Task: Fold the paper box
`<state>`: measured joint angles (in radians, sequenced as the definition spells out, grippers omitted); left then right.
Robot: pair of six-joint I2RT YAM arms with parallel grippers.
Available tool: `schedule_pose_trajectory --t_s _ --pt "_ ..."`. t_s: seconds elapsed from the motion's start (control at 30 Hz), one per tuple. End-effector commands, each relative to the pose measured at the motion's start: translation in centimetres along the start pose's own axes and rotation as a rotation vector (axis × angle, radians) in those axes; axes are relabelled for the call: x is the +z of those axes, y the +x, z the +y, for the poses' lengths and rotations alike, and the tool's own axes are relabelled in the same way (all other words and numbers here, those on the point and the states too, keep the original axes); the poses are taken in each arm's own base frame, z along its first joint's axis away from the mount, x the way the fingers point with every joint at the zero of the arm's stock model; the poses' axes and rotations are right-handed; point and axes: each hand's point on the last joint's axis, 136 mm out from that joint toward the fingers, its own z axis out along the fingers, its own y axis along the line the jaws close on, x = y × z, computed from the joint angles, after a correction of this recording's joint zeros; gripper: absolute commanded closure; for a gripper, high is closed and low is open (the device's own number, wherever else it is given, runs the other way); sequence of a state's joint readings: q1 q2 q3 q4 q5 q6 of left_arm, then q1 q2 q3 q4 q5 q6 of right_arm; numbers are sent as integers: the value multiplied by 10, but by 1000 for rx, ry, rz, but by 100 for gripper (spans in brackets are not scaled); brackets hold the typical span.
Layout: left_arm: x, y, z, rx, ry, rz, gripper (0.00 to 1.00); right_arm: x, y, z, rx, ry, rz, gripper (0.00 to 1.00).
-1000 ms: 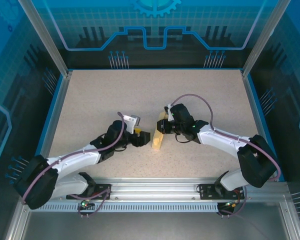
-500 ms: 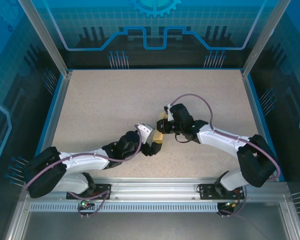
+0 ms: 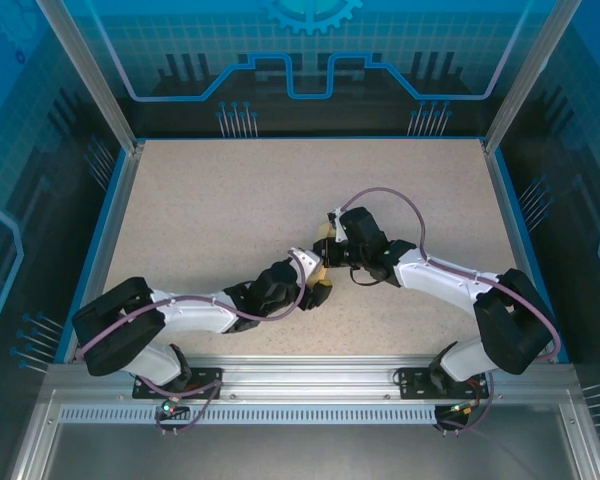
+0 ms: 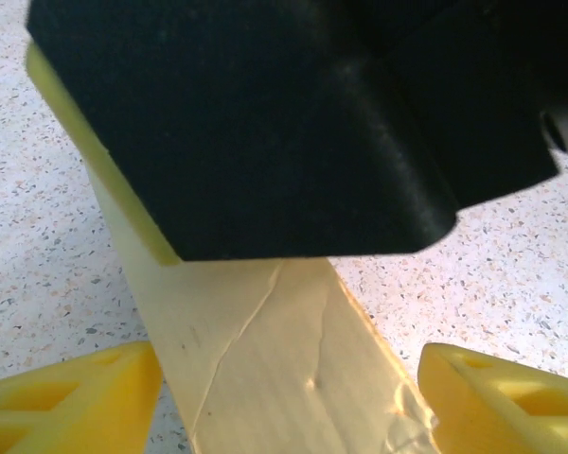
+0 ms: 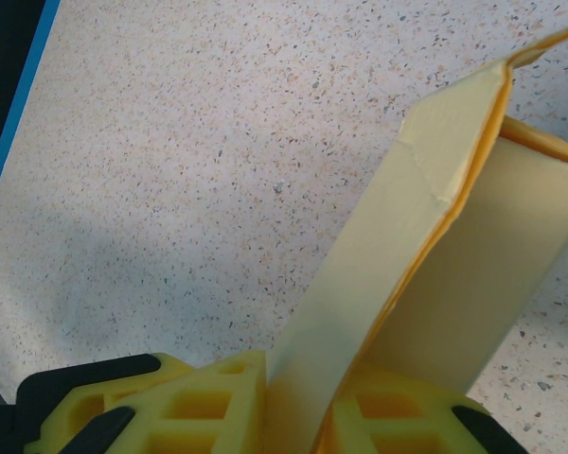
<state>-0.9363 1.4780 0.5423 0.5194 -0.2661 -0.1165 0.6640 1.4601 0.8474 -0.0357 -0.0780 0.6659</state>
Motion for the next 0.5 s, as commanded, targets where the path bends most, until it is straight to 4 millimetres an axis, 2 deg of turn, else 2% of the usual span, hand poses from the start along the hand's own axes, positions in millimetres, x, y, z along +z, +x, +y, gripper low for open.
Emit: schedule_pose_trajectory --t_s 0.0,0.47 --pt "2 -15 -2 4 -7 -59 33 7 17 -14 -4 71 52 79" --pt "-2 -10 2 16 -24 -67 58 6 15 -14 -5 72 45 77"
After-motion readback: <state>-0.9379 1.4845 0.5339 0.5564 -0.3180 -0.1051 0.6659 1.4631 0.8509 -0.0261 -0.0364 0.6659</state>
